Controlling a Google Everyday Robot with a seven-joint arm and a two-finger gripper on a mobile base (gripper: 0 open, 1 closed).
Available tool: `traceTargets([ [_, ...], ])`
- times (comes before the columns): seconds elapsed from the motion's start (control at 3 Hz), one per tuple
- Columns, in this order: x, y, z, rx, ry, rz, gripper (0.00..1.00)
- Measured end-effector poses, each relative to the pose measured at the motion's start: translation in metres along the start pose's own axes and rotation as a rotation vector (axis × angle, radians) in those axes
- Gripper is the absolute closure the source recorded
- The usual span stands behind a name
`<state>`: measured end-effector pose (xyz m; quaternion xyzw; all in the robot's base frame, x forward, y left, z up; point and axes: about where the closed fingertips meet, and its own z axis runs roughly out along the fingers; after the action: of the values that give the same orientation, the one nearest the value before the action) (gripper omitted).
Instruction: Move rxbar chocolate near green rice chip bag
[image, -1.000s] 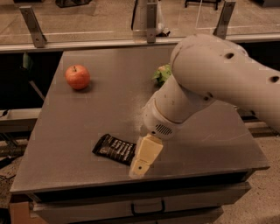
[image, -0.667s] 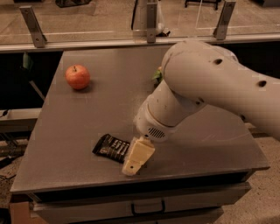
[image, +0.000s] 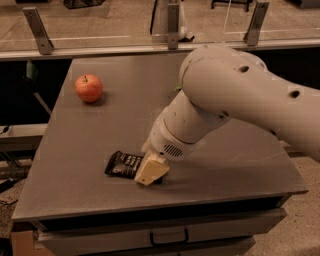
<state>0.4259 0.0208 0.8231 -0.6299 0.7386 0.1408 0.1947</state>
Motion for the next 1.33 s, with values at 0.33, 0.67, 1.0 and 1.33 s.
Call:
traceTargets([
  [0.33, -0.002, 0.000, -0.005, 0.000, 0.000, 0.000, 0.88],
  [0.67, -0.004, -0.015, -0.027, 0.066, -0.029, 0.000, 1.00],
  [1.0, -0.004, -0.035, -0.067, 0.149, -0.086, -0.004, 1.00],
  [1.33, -0.006, -0.041, -0.081, 0.175, -0.104, -0.016, 1.00],
])
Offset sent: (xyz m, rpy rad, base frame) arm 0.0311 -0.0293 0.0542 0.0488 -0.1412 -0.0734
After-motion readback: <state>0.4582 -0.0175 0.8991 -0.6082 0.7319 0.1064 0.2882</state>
